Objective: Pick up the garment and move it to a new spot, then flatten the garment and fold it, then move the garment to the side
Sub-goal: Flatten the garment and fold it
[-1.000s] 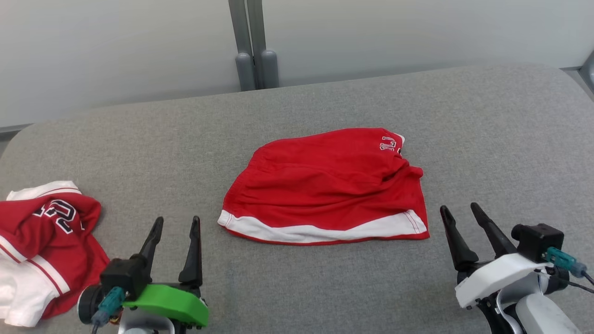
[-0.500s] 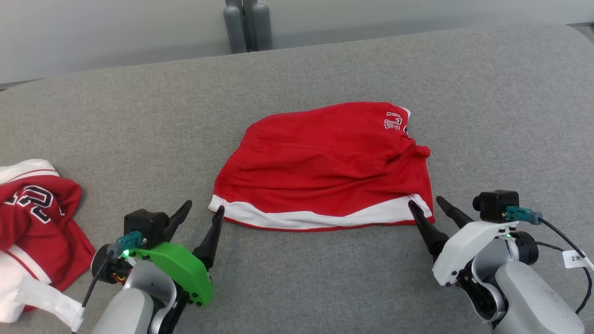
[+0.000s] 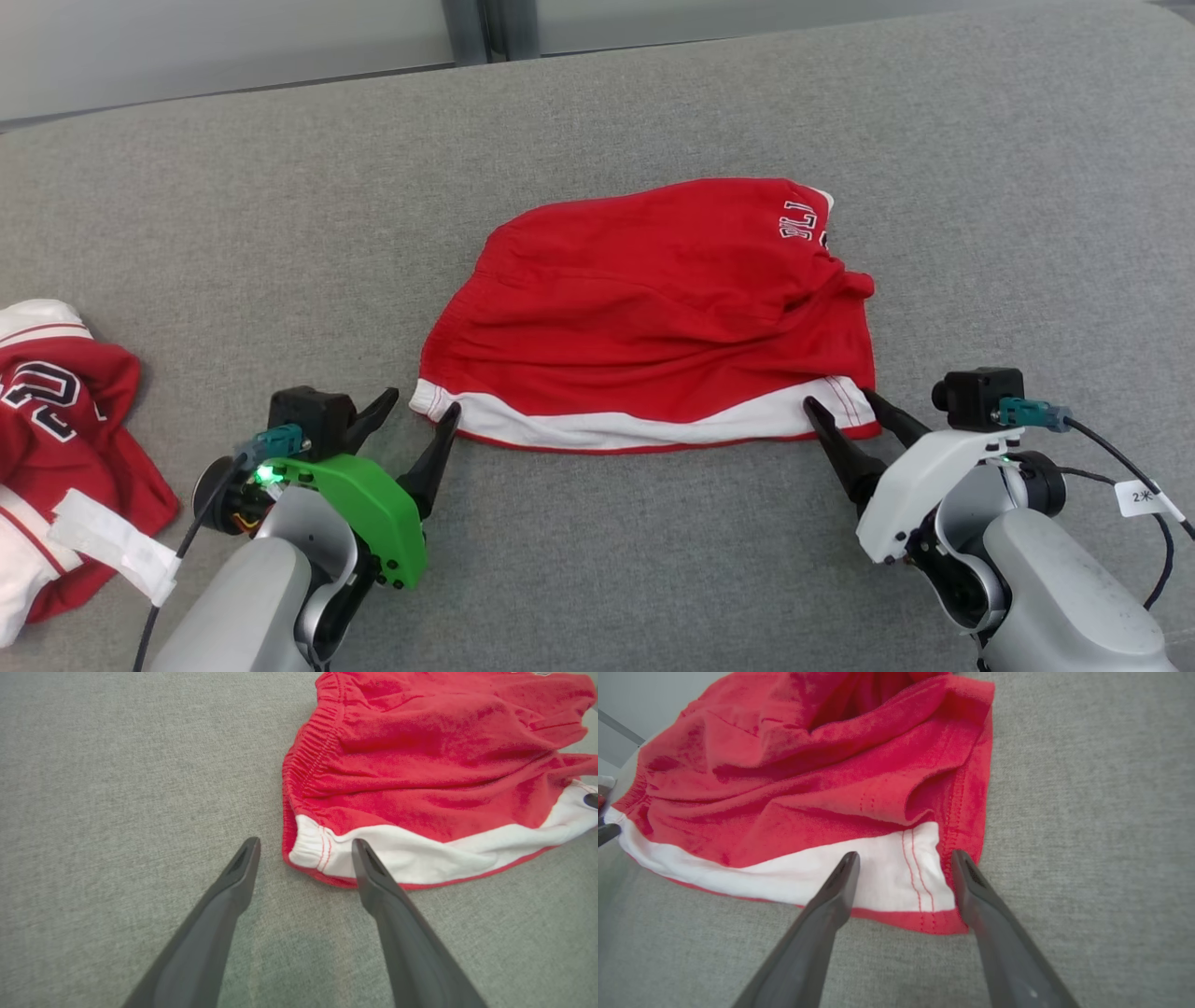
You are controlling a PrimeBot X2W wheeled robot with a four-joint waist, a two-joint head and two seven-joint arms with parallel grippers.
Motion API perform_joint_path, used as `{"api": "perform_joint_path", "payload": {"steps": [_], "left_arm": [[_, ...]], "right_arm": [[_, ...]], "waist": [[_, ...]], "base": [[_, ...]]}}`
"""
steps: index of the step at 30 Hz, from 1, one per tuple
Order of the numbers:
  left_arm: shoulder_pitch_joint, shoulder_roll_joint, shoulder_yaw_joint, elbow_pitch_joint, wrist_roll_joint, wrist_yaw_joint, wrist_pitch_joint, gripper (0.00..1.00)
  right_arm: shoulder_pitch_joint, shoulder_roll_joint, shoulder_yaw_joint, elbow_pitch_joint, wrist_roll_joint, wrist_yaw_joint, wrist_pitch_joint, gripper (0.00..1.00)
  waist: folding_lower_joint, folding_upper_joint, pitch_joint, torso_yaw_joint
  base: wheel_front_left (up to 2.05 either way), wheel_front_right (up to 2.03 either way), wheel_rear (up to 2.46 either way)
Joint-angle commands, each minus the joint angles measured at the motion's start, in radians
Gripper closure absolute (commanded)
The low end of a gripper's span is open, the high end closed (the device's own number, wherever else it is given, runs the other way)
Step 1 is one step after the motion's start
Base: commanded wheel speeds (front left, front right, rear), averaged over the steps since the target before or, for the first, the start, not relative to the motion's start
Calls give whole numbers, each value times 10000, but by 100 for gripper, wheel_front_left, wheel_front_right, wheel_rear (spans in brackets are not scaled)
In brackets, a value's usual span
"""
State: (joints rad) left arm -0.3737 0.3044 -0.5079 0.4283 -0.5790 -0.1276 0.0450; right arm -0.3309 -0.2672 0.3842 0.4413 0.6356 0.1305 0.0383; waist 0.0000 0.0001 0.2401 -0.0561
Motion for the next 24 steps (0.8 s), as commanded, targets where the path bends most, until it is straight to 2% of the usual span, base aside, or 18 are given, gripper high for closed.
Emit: {"api": "perform_joint_path", "payload": {"steps": [1, 3, 4, 5, 6, 7, 8, 15, 24], "left_arm": [[-239, 84, -117, 143, -177, -39, -57, 0], [-395, 132, -314, 321, -272, -39, -133, 0], [-458, 151, -416, 412, -350, -39, -160, 0], [-499, 164, -500, 487, -436, -39, -200, 0], [-538, 183, -597, 560, -527, -39, -231, 24], [-568, 201, -674, 612, -587, -39, -247, 52], [-607, 222, -768, 682, -684, -39, -294, 98], [-697, 390, -1215, 825, -1099, -38, -858, 100], [-383, 640, -1217, 177, -1604, -38, -1587, 100]], "right_arm": [[-80, -44, 86, 44, 100, 3, 4, 3], [-136, -56, 176, 69, 158, 4, -30, 19], [-154, -50, 228, 76, 184, 4, -38, 40], [-167, -51, 270, 86, 220, 4, -52, 53], [-180, -58, 313, 103, 251, 4, -84, 64], [-187, -58, 350, 114, 298, 4, -89, 73], [-190, -65, 398, 136, 346, 4, -92, 100], [-171, -208, 534, 0, 565, 4, -633, 100], [343, -702, 391, -1397, 1289, 4, -2226, 100]], "waist": [[0, -1, 59, -22], [0, -1, 94, -43], [0, -1, 104, -56], [0, -1, 109, -65], [0, -1, 112, -73], [0, -1, 111, -76], [0, -1, 103, -77], [0, -1, -121, -43], [0, -1, -637, -7]], "base": [[0, 0, 0], [0, 0, 0], [0, 0, 0], [0, 0, 0], [0, 0, 0], [0, 0, 0], [0, 0, 0], [0, 0, 0], [0, 0, 0]]}}
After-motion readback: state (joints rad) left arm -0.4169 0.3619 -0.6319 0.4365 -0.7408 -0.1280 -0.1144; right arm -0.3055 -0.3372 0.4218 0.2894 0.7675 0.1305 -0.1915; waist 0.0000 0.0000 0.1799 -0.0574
